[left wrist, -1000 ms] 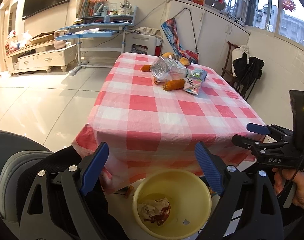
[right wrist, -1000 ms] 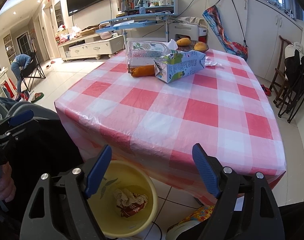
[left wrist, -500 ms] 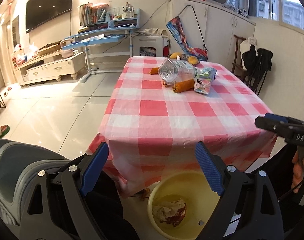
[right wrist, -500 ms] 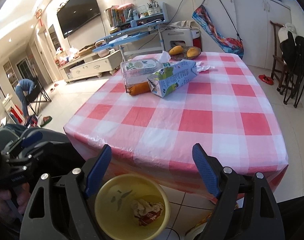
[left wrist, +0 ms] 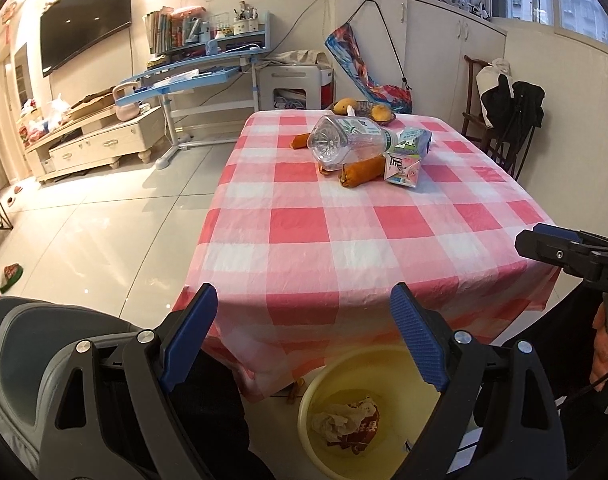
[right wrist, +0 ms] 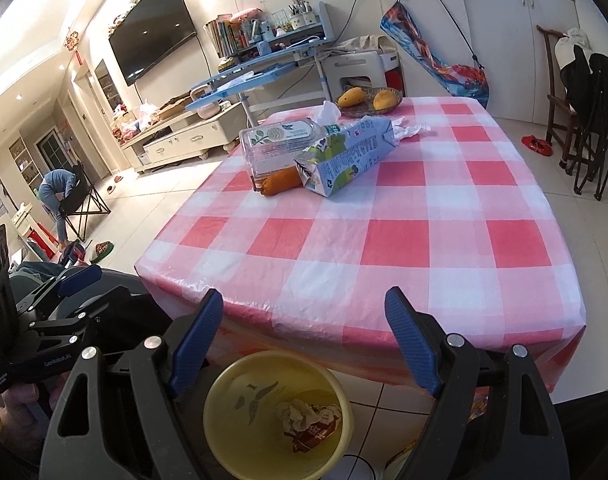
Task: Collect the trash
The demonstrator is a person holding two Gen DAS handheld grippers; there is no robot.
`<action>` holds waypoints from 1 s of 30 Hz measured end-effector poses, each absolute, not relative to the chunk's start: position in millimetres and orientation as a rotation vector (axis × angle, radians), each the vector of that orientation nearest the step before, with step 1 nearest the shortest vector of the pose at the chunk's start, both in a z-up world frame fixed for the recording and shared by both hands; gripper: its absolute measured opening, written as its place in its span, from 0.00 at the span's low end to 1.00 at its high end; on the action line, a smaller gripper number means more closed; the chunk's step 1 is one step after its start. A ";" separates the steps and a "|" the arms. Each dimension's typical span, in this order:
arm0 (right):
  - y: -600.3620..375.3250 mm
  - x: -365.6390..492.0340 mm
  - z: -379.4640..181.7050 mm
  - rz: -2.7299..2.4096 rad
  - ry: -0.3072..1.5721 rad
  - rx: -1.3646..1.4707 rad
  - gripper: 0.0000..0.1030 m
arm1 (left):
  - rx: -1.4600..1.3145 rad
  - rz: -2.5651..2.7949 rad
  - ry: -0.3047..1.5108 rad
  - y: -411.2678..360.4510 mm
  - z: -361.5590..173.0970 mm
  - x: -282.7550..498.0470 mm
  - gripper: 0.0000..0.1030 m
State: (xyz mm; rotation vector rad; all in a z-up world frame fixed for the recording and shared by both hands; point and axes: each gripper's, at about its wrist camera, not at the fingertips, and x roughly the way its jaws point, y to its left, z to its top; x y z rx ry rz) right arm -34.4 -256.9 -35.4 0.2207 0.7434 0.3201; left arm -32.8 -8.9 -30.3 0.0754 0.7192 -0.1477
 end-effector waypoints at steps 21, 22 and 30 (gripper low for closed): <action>-245.9 93.2 -24.4 0.271 0.762 0.358 0.77 | 0.061 -0.115 0.734 1.0 -26.7 10.9 0.82; -246.6 103.9 -27.7 0.254 0.773 0.379 0.77 | 0.065 -0.118 0.733 0.3 -25.5 13.7 0.82; -257.2 151.7 -55.3 0.177 0.872 0.428 0.81 | 0.134 -0.143 0.706 -12.5 -12.2 51.0 0.85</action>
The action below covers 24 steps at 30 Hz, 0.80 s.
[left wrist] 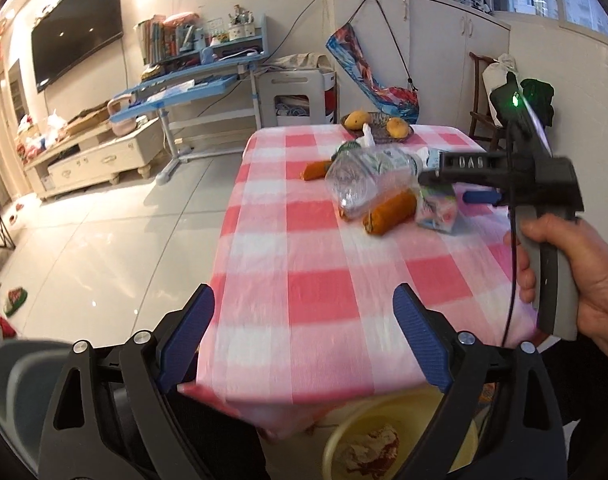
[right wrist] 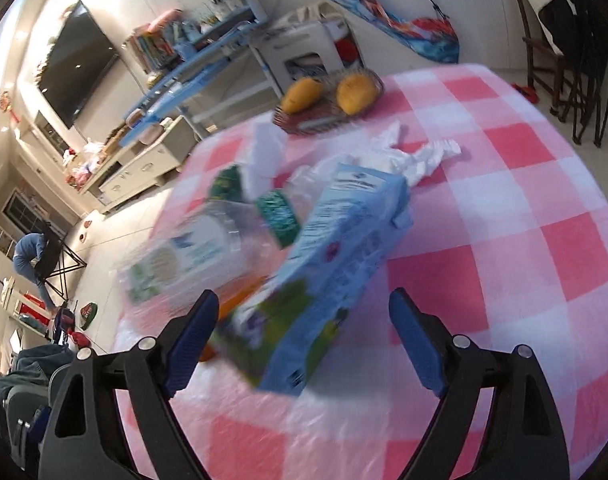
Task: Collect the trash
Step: 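Grasp the clear tea bottle with the left tool while the right tool grasps the milk carton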
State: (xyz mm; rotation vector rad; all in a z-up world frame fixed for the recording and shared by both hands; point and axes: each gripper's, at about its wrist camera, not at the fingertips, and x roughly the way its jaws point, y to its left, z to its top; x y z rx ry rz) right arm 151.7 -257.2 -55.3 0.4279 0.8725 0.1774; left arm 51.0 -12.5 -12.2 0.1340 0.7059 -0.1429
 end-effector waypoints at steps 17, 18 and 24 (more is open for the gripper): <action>-311.7 121.7 -45.1 0.237 0.901 0.243 0.55 | 0.529 -0.284 0.688 -119.8 -8.8 185.1 0.86; -310.0 124.3 -45.4 0.241 0.895 0.233 0.55 | 0.539 -0.289 0.695 -122.4 -11.2 190.4 0.86; -297.0 142.6 -43.9 0.240 0.862 0.130 0.56 | 0.635 -0.322 0.745 -153.9 -30.9 218.6 0.84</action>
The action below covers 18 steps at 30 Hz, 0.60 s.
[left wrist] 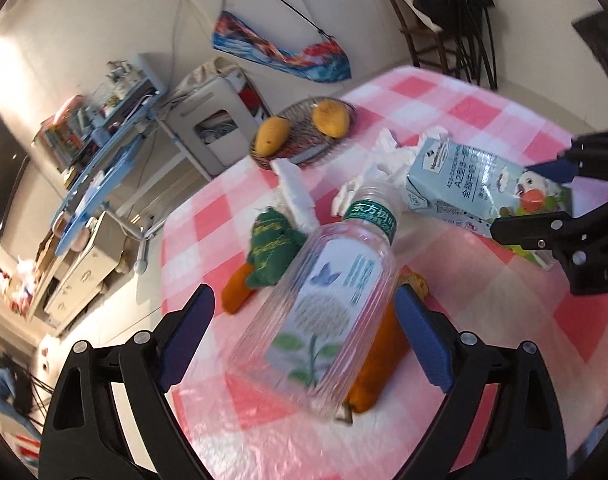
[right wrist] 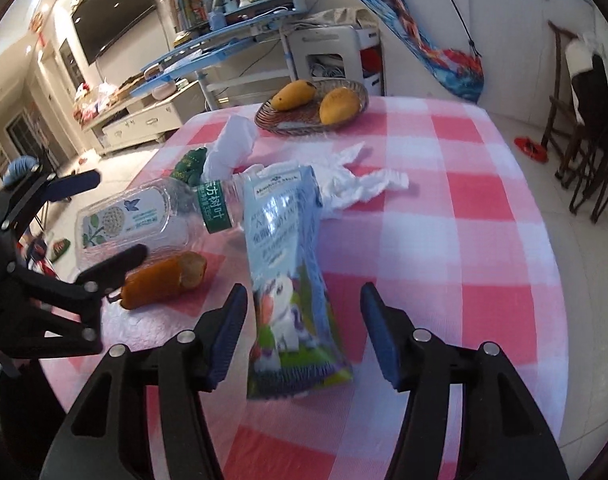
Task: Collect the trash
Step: 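Grasp the clear tea bottle with the left tool while the right tool grasps the milk carton, then carry the tea bottle and milk carton to the yellow basin and release them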
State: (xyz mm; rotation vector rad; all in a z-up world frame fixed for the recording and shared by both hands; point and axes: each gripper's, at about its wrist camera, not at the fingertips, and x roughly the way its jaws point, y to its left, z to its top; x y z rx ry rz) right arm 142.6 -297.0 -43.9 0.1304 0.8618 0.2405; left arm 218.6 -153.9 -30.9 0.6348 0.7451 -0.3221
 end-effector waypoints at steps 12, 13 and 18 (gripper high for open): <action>-309.5 159.5 -55.9 0.301 0.906 0.225 0.35 | 0.542 -0.366 0.783 -160.9 -32.5 236.9 0.51; -312.2 159.3 -55.7 0.311 0.906 0.252 0.35 | 0.522 -0.366 0.778 -158.3 -30.5 234.8 0.51; -322.1 150.9 -49.0 0.367 0.888 0.382 0.35 | 0.389 -0.339 0.742 -135.8 -8.9 215.7 0.51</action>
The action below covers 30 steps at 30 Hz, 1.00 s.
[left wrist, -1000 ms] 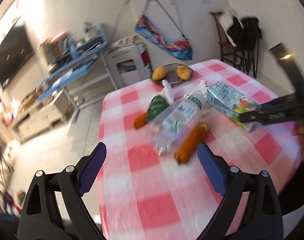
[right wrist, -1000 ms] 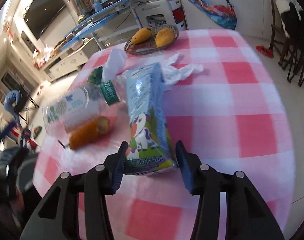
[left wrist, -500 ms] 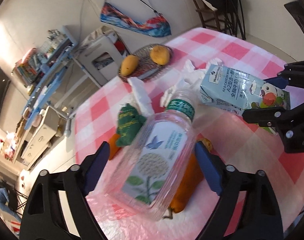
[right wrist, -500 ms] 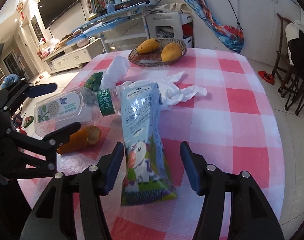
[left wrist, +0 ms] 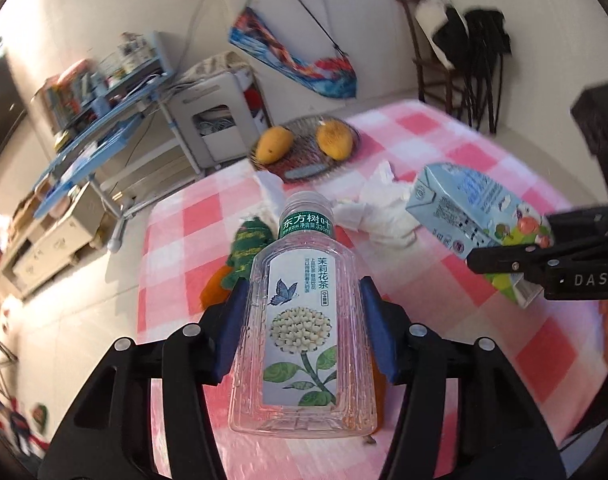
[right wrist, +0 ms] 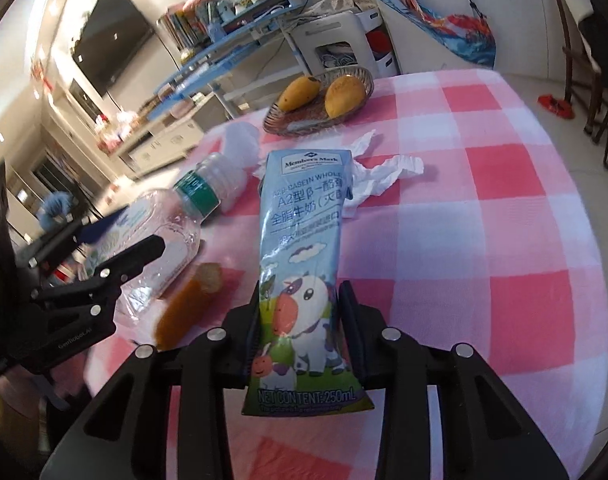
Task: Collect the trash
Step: 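Carry the tea bottle and milk carton to the yellow basin and release them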
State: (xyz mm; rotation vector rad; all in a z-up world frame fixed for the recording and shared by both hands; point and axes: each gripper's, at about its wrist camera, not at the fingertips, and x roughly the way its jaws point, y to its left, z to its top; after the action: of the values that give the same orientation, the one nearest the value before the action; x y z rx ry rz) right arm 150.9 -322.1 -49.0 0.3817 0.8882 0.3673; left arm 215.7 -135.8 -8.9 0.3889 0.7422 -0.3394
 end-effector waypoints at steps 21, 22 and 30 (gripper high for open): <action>-266.7 19.0 -29.7 0.667 0.829 0.513 0.35 | 0.140 -0.269 0.672 -56.7 44.9 69.8 0.52; -263.4 11.9 -31.5 0.680 0.836 0.509 0.35 | 0.134 -0.267 0.673 -53.1 44.6 63.5 0.52; -216.6 -30.8 -55.8 0.759 0.953 0.398 0.35 | 0.119 -0.261 0.693 -40.0 33.3 10.8 0.52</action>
State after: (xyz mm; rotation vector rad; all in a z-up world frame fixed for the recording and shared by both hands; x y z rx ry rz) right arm -30.8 -216.6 -55.8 0.3980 0.9528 0.7591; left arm 10.8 -40.0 33.3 0.1194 0.6928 -0.2612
